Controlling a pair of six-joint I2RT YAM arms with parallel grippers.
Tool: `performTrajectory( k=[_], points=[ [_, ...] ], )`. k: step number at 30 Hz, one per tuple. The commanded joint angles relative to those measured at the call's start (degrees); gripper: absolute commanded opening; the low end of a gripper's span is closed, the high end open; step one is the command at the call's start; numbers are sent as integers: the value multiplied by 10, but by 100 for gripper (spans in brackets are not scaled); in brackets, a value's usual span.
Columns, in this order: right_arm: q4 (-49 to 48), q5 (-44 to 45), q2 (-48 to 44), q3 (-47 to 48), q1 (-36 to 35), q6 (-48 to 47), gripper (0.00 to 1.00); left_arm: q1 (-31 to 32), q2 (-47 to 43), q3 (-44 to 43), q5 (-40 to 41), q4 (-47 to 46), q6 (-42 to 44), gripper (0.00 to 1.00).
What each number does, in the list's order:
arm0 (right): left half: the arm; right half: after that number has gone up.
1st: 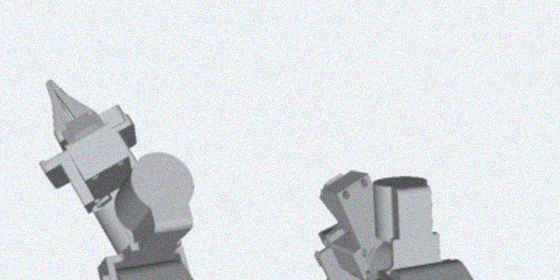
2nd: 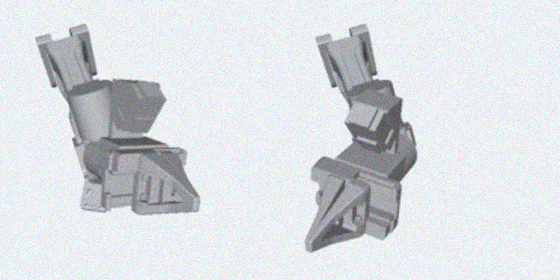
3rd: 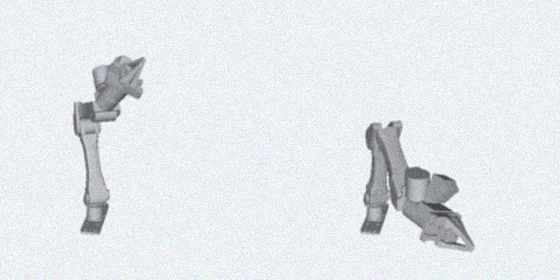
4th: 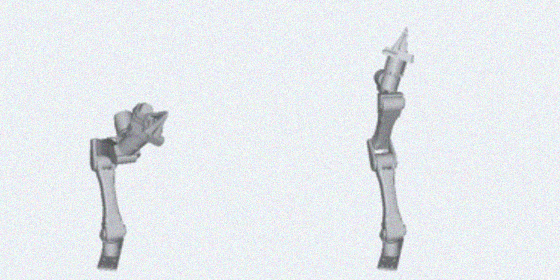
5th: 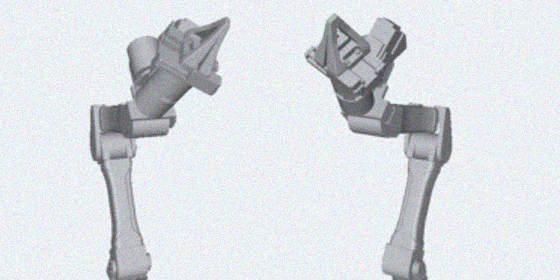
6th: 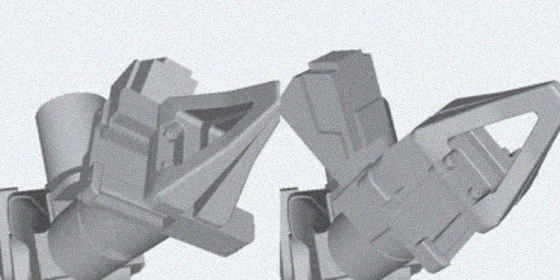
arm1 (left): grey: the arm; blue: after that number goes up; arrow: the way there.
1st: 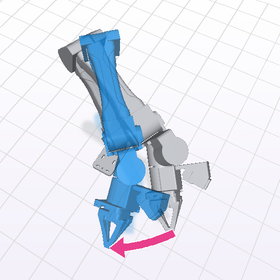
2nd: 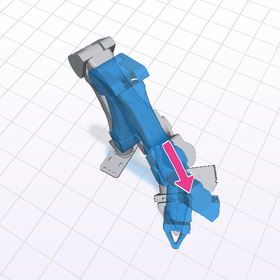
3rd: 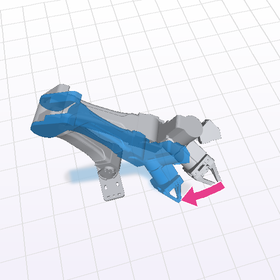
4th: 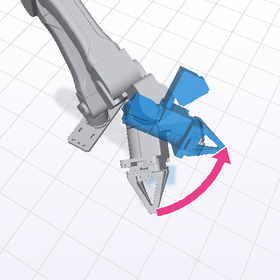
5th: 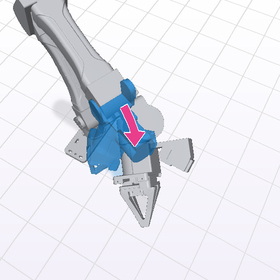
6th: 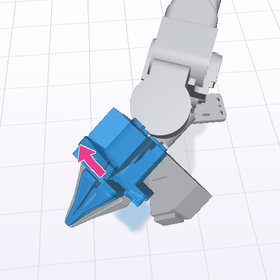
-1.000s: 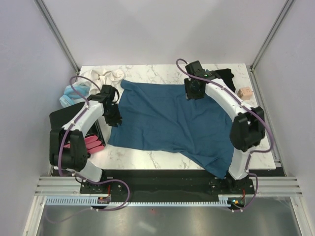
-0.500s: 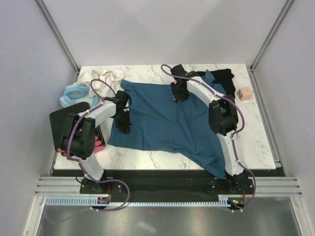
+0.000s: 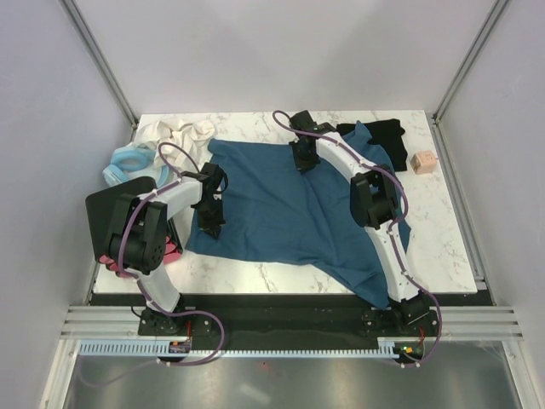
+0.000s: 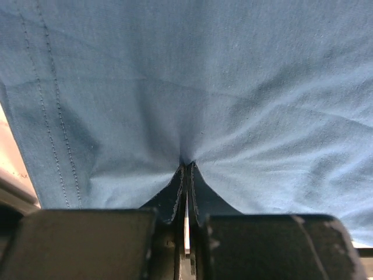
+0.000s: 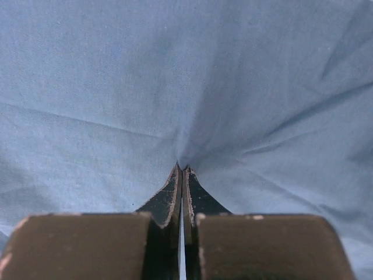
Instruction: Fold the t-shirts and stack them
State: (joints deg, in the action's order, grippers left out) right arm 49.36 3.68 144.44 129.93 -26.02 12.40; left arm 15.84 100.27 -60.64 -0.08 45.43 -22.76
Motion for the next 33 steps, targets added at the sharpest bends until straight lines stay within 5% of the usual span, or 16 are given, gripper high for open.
performTrajectory(
  k=[1, 17, 23, 33],
  points=[
    [5, -11, 55, 30, -1, -1, 0, -1, 32, -8, 26, 4, -25, 2],
    [10, -47, 34, 20, -3, -12, 4, -24, -29, 33, 47, 65, -66, 2],
    [13, -47, 8, 5, -7, -10, 32, -41, -37, 22, 67, 74, -53, 2],
    [29, -30, -76, -71, -8, 4, 41, -42, -24, -7, 29, 73, -25, 14]
  ],
)
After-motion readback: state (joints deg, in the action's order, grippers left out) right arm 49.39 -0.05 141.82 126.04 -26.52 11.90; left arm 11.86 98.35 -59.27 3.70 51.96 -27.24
